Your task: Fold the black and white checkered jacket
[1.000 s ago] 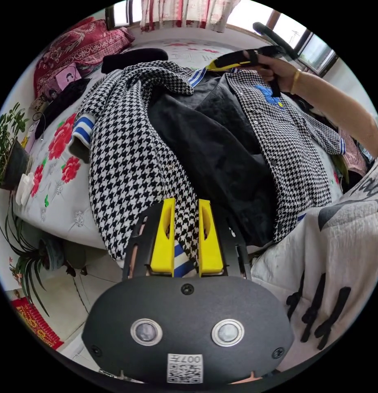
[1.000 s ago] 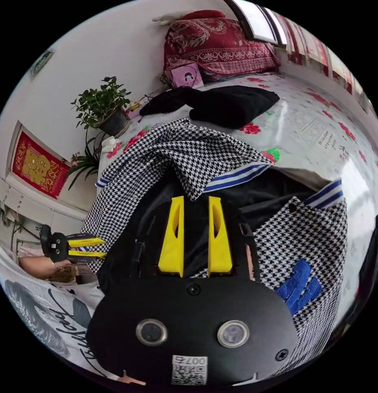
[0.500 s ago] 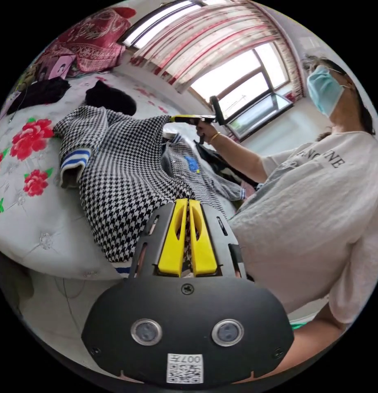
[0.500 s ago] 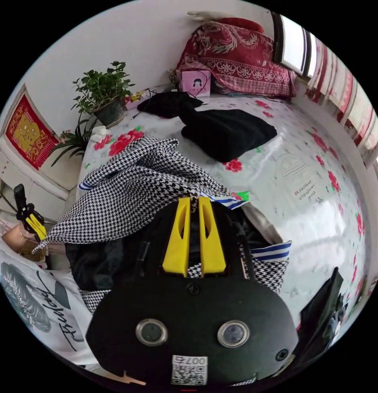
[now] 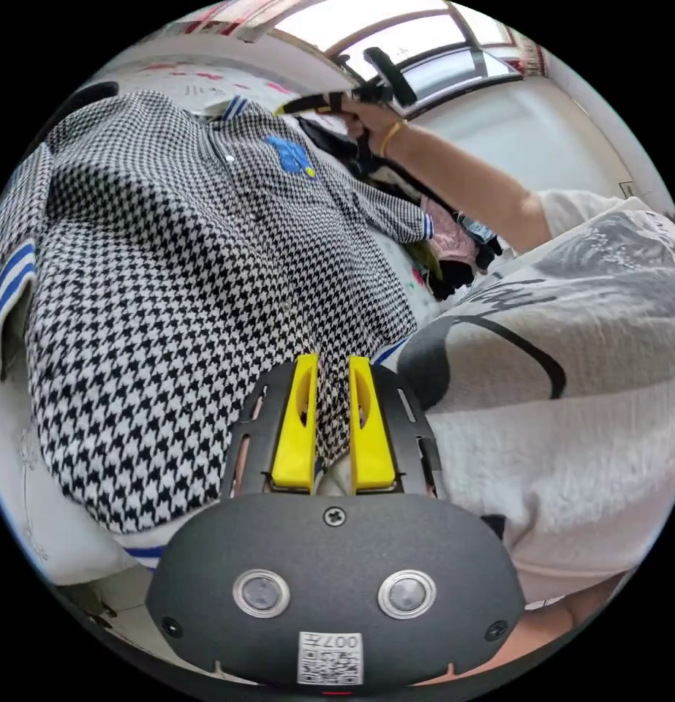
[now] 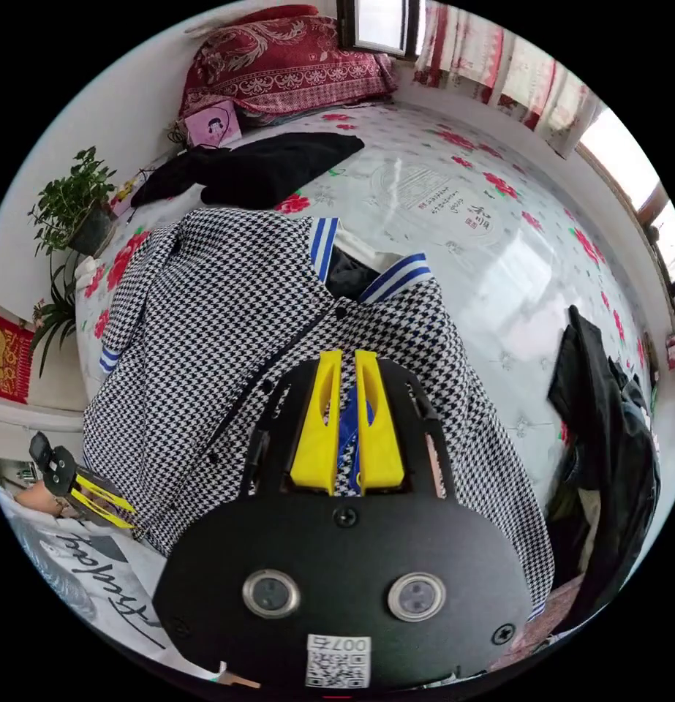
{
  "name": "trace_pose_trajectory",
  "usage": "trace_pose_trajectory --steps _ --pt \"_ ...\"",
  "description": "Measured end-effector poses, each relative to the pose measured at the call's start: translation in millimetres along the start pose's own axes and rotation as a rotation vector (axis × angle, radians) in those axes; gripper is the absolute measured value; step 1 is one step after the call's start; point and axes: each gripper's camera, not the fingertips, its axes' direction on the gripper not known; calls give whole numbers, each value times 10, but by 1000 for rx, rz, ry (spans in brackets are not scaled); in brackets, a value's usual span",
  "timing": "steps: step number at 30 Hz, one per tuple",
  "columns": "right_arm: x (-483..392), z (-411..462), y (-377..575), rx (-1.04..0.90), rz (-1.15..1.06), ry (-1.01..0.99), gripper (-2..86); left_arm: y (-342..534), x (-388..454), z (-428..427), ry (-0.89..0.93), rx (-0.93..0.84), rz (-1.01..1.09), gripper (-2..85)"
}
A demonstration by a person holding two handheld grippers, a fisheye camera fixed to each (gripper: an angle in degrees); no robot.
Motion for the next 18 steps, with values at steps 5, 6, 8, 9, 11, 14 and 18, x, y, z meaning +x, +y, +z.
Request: trace_pose_trajectory --steps 5,6,8,9,11,14,18 --pt "272 -371 1408 55 183 -129 49 620 134 -1045 -251 342 -220 75" --pt "383 -446 1808 49 266 -168 55 707 109 -1119 -283 365 -260 79" --pt "546 -532 2400 34 399 -236 66 961 -24 -1256 -351 392 -386 104" --pt "637 -559 2771 17 484 -292 72 1002 -57 -1259 -348 398 -405 111" --pt "707 -575 3219 -9 577 -347 80 1085 -226 -1182 -252 438 -474 133" --pt "660 -559 3601 -34 603 -403 84 896 -328 -898 -217 374 -474 137" --pt "434 -278 3496 -102 503 -579 58 502 -341 -677 -226 299 -453 93"
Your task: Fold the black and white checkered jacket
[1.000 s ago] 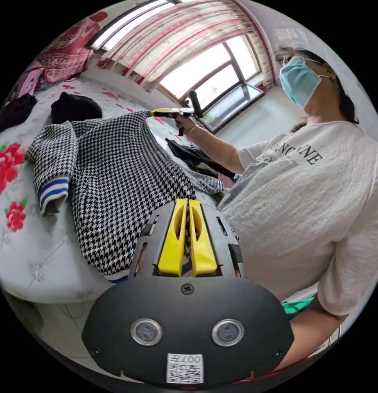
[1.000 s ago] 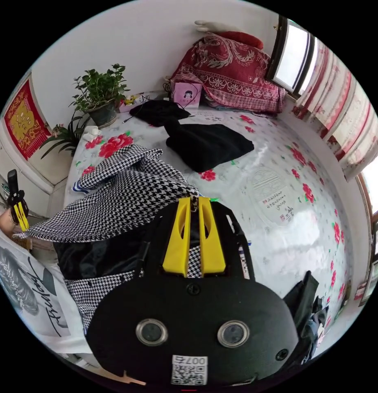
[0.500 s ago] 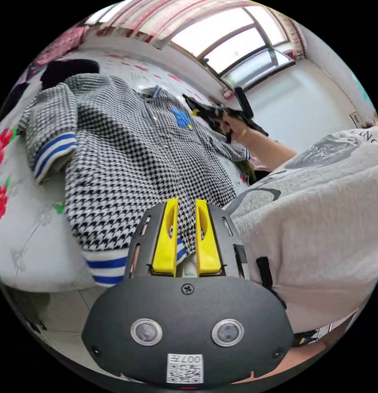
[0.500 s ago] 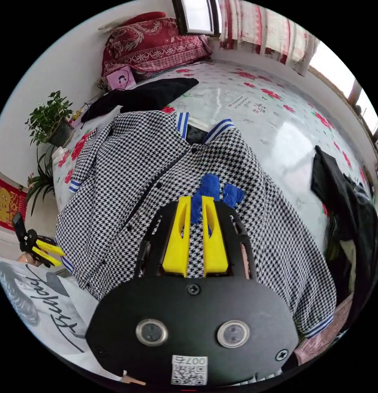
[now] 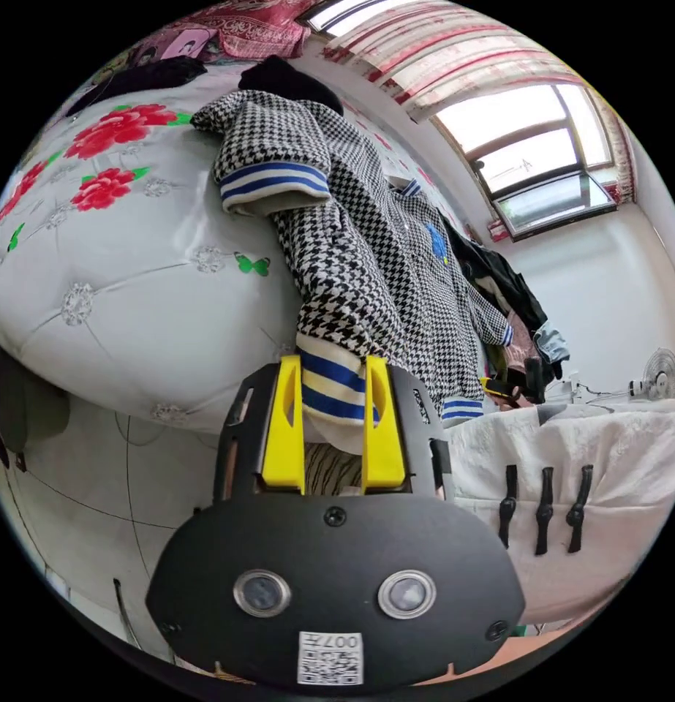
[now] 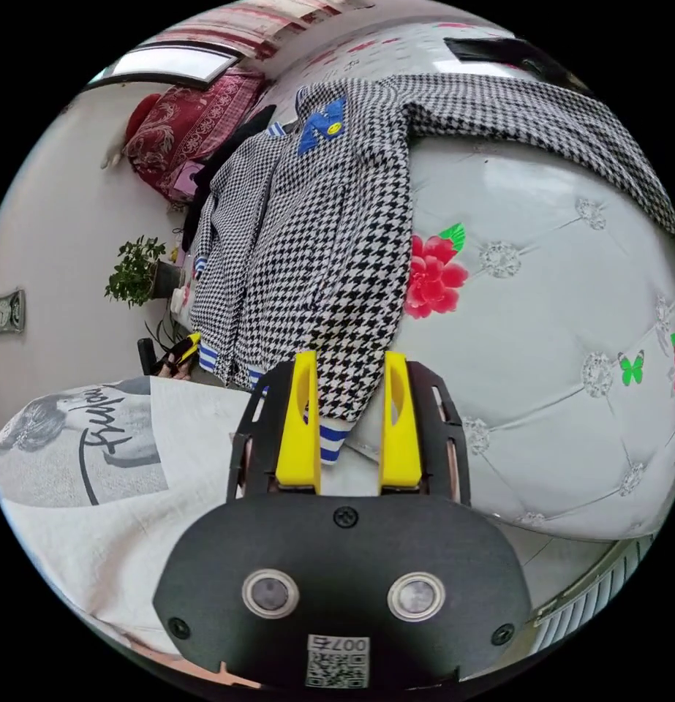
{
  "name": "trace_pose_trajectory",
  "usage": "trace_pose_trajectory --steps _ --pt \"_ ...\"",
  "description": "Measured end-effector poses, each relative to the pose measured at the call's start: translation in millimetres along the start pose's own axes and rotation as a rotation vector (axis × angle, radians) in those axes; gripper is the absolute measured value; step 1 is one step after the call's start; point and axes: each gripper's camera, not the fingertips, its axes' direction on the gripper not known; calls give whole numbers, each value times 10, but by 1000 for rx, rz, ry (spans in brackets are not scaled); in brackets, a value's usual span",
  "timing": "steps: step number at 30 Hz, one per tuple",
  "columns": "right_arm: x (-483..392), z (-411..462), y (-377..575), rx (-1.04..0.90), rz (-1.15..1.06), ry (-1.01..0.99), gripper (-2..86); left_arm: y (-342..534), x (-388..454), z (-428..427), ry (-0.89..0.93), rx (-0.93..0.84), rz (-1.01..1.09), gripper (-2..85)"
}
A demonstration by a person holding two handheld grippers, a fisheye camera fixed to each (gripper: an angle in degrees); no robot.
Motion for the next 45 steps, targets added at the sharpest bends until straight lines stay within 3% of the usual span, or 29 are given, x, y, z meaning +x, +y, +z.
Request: trace_pose_trajectory --steps 2,8,13,19,23,27,31,37,40,45 --pt "-72 152 -78 -62 -27 -21 40 -175 187 139 -48 -116 -23 60" --pt "-300 -335 132 -57 -123 118 15 111 671 -281 -88 -69 -117 51" --pt "-302 -279 255 -96 -48 269 31 325 786 112 -172 -124 -187 73" --pt "-999 -539 110 128 -199 511 43 289 915 -73 -246 -57 -158 90" --pt "-1372 -470 -153 158 -355 420 48 264 760 -530 -202 139 -243 99" --pt "-1858 58 -624 83 -470 246 50 -174 733 -530 -247 148 -172 115" --pt "-2311 652 -1122 17 -551 303 51 -700 609 -376 -190 165 -139 130" --pt "-2232 924 -2062 -8 -395 313 47 -1603 412 -25 -255 123 -109 146" --pt "-2115 1226 -2314 -79 -308 288 48 -1917 263 145 -239 44 -128 73" --pt "-2140 1429 -2323 -87 -319 377 22 -2145 -16 -706 -143 248 -133 6"
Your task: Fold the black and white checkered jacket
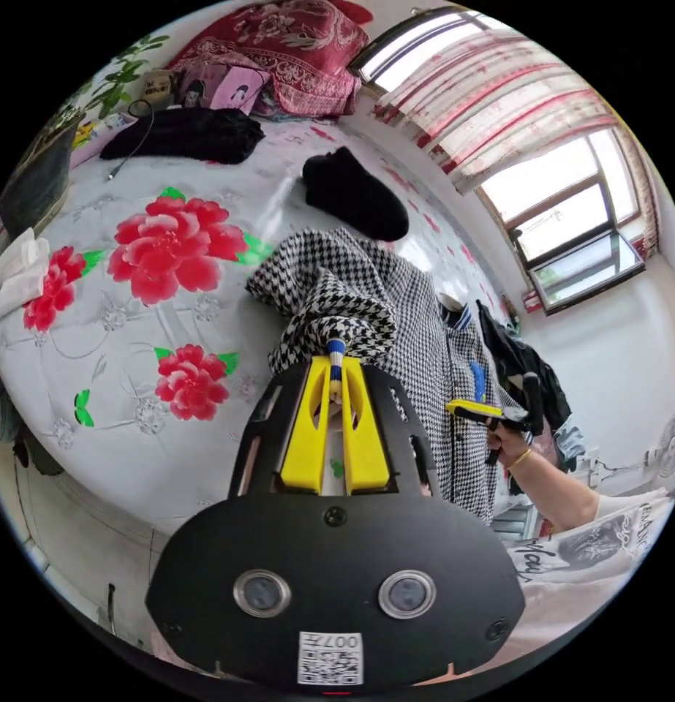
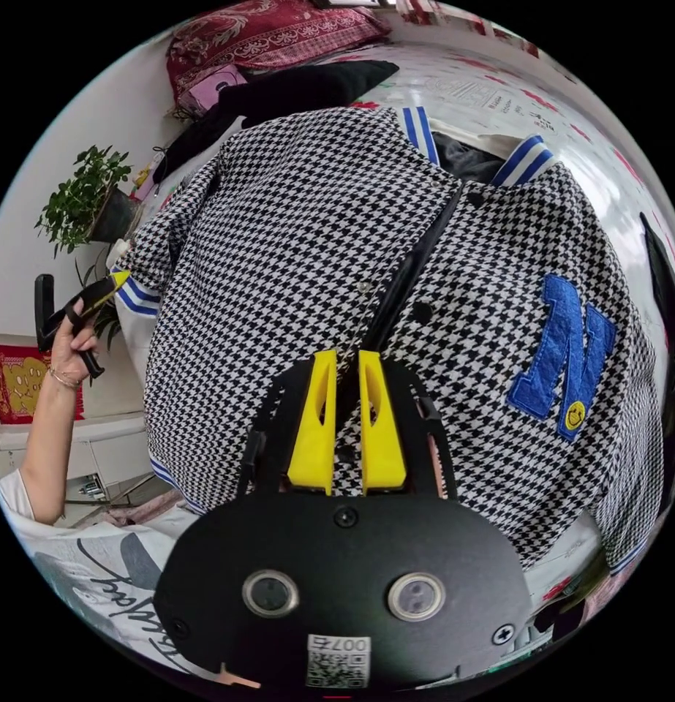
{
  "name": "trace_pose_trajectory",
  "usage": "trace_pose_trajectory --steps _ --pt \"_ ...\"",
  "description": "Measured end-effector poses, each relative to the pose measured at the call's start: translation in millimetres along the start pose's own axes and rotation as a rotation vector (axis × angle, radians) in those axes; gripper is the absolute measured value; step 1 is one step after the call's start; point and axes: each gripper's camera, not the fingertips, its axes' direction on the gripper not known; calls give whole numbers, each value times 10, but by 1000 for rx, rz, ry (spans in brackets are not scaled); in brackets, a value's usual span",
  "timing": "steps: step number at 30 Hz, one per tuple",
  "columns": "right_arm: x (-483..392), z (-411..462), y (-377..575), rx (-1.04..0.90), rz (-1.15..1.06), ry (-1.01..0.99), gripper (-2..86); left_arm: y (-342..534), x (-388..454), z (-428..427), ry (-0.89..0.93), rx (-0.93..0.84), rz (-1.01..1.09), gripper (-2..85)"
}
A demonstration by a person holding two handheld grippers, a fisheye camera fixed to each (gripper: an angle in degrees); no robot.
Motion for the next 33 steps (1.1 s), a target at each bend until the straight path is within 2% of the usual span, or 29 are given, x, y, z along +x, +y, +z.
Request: trace_pose_trajectory --steps 3,5,7,10,15,18,22,24,29,33 --pt "26 -108 60 33 -14 -29 9 -256 -334 -634 -78 164 -67 6" --pt "55 -176 91 49 -6 -53 5 -401 -670 -1324 -178 388 -185 19" --pt "55 -252 150 81 -9 -63 2 -462 -857 -1612 -209 459 -247 46" --pt "63 -265 218 118 16 -68 1 -408 -902 -1631 -175 396 -238 99" --pt "99 -128 191 81 70 -88 -1 439 -550 -1106 -242 215 -111 115" --pt "73 -123 149 53 34 -72 -1 1278 -395 -633 -135 33 -102 117" --pt "109 -340 224 118 26 -63 -1 1933 -94 -192 25 -150 -48 124" --pt "158 -393 280 135 44 -93 0 2235 162 123 36 -294 13 129" --pt "8 -422 479 157 23 -111 9 2424 441 214 -117 -311 148 122" --pt "-315 -237 716 116 -30 -171 21 2434 270 173 -29 -325 82 132"
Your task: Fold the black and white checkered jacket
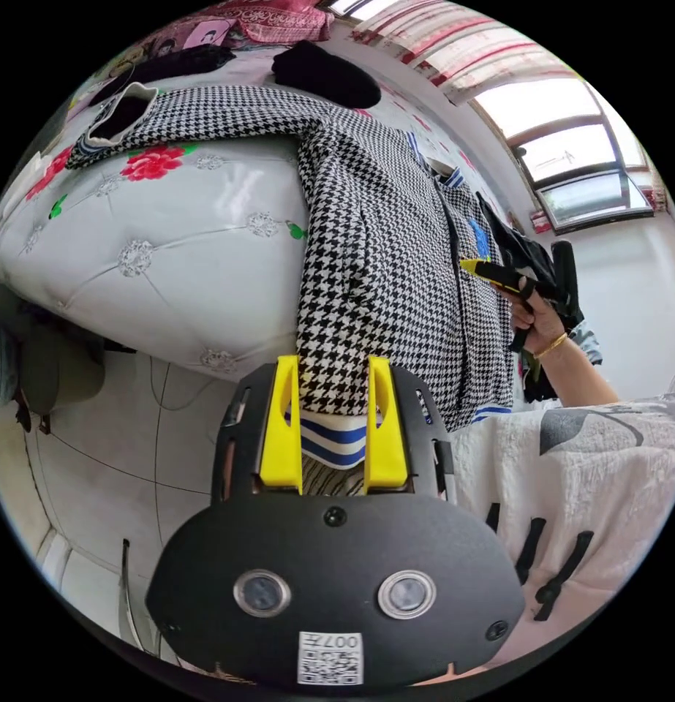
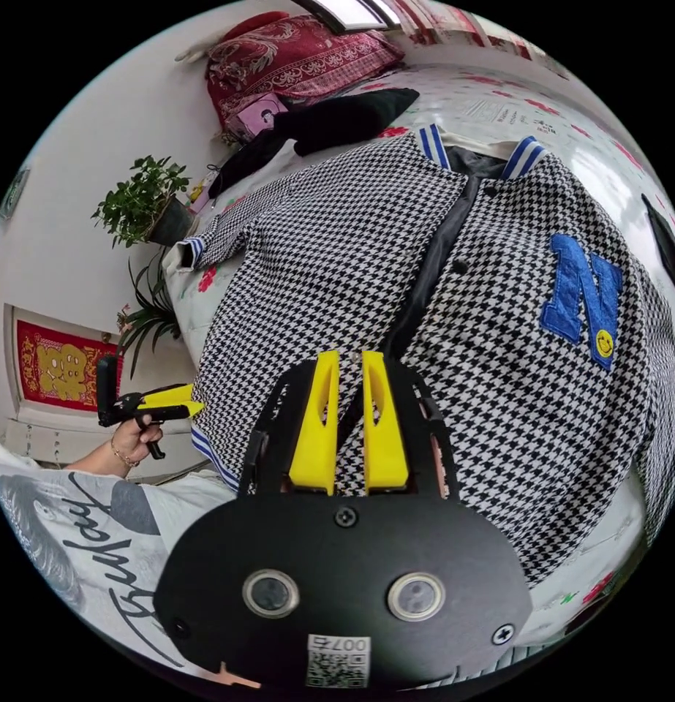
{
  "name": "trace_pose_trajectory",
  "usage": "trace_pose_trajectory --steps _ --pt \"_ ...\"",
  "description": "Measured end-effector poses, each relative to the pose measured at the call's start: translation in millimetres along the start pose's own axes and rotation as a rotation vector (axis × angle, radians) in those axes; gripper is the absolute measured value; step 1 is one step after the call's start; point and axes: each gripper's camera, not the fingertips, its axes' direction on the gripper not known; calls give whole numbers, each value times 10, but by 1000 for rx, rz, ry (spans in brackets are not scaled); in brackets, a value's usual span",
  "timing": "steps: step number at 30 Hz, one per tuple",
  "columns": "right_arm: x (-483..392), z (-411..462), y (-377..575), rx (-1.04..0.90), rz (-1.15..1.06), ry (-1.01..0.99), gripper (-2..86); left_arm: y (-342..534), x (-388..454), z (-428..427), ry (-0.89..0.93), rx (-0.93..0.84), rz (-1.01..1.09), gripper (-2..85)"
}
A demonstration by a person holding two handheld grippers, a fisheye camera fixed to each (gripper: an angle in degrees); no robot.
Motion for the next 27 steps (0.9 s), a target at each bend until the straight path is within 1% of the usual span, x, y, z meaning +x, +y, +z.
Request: trace_pose_trajectory --steps 4,8,11,12,14,15,16,18,20,21,25,27 --pt "-88 181 230 -68 51 -21 29 175 -12 44 11 -14 0 145" --pt "-160 274 270 -115 33 8 37 353 118 143 -65 -51 109 152" --pt "-211 281 255 -115 0 44 42 524 55 188 -79 -96 164 135" --pt "-217 271 252 -111 -1 41 43 576 25 235 -90 -134 174 128" --pt "-234 254 255 -101 -2 41 45 895 -158 602 -124 -371 202 103" --pt "-264 245 254 -98 -5 51 46 1091 -256 746 -168 -446 200 91" --pt "-308 236 250 -97 -17 61 47 1165 -300 767 -180 -453 188 84" --pt "-365 214 235 -106 -23 78 47 1258 -404 608 -134 -336 117 71" --pt "-398 165 212 -111 -10 99 45 1201 -553 259 15 -85 7 82" --pt "-419 108 204 -89 -4 100 44 1128 -616 161 56 -5 -27 89" --pt "-549 -53 182 -70 -40 107 41 863 -700 5 44 106 -43 85" --pt "-620 -142 201 -65 -68 130 40 704 -801 -250 46 254 -76 84"
